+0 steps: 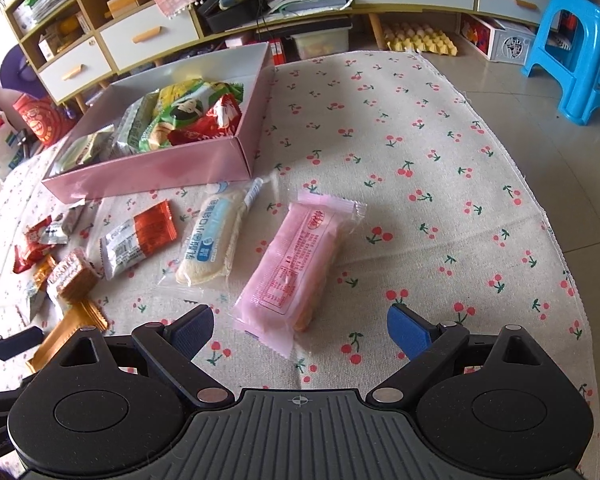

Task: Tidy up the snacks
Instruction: 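Grasp the gold bar with left tool while right tool grasps the pink packet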

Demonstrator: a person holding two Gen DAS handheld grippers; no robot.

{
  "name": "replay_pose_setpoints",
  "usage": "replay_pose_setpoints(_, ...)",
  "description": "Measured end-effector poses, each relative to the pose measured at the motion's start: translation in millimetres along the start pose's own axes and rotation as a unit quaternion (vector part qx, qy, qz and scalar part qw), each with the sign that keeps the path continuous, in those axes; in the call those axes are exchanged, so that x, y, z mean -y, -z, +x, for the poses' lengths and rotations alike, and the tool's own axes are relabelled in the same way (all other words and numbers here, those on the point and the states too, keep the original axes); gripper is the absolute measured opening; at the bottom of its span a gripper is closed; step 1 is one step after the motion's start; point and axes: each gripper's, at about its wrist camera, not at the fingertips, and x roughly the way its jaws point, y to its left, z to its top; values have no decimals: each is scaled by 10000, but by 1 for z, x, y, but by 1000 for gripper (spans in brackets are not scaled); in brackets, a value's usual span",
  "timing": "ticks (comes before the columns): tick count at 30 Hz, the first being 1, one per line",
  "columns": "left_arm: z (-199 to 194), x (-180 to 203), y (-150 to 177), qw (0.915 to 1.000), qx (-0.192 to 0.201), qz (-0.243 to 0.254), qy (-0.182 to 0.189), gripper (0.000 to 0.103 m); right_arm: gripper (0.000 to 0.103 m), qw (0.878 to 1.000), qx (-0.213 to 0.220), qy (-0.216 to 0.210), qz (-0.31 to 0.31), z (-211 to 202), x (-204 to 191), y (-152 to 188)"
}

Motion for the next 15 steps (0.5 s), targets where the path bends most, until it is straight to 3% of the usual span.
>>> replay_pose_setpoints(6,0,2,-1,10000,6,12,-14,37,95,9976,57,-420,555,-2,4,-8)
replay_pose_setpoints(15,-1,1,-1,10000,-2,-27,-2,36,93,9983,163,41,552,15,2,-9)
